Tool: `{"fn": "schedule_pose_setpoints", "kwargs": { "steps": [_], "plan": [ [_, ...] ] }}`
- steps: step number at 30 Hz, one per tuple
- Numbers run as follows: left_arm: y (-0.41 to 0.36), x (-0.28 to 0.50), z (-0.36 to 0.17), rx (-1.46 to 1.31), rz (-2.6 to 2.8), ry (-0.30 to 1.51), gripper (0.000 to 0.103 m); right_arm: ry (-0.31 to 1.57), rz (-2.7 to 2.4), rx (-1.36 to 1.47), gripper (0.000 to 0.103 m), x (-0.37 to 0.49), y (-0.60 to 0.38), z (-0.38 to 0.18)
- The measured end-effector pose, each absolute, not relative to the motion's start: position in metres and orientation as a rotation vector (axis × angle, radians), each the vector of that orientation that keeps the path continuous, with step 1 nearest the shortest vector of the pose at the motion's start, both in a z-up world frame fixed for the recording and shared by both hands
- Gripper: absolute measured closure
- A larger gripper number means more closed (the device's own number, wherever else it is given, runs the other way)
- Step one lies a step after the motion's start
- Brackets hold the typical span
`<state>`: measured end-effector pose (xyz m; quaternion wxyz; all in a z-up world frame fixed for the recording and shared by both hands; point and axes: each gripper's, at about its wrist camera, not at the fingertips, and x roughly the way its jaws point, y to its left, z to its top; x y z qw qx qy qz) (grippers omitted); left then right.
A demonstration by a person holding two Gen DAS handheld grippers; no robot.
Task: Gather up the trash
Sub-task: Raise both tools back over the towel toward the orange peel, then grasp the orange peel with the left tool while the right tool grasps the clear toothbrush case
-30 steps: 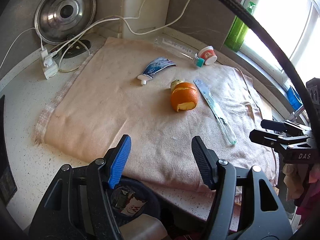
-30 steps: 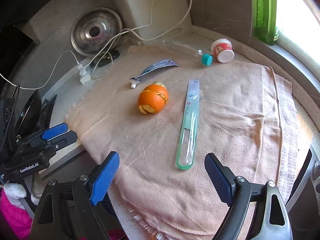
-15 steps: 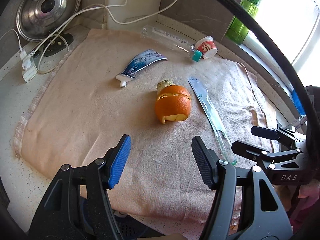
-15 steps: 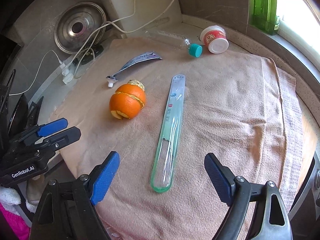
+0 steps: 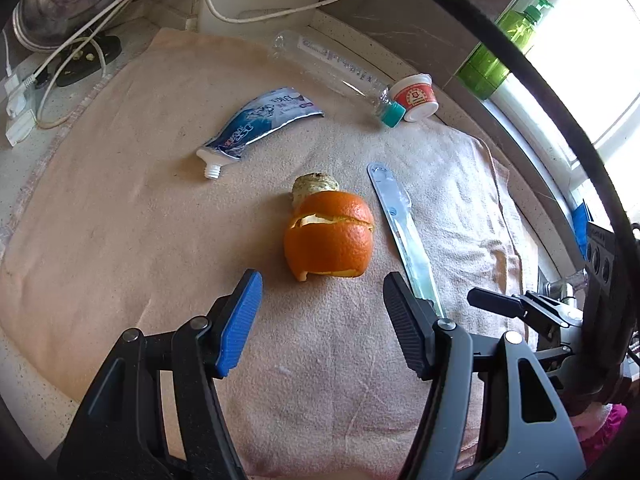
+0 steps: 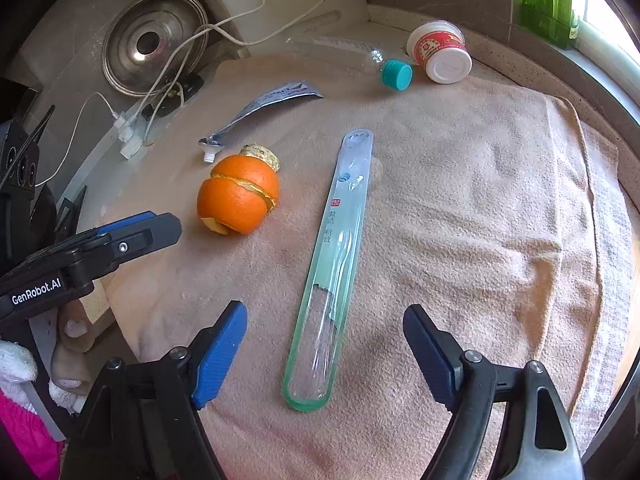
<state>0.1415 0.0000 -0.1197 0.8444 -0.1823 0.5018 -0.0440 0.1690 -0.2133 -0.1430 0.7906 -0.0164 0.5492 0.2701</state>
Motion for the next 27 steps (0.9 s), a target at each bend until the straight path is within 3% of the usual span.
{"fn": "schedule_pose_setpoints", "kwargs": {
  "steps": [21,24,27],
  "plan": [
    [0.004,0.192,-0.161,-0.521,-0.141,1.124,0.039,1.198,0.566,-0.11,0.026,0.187,-0.187,-0.16],
    [0.003,0.194,-0.16,-0.519,-0.151,1.118,0.041,1.184,0.542,-0.172,0.033,0.186,-0.182,-0.16],
    [0.003,0.194,-0.158,-0.518,-0.157,1.111,0.044,1.164,0.512,-0.222,0.05,0.185,-0.183,-0.16]
  ]
}}
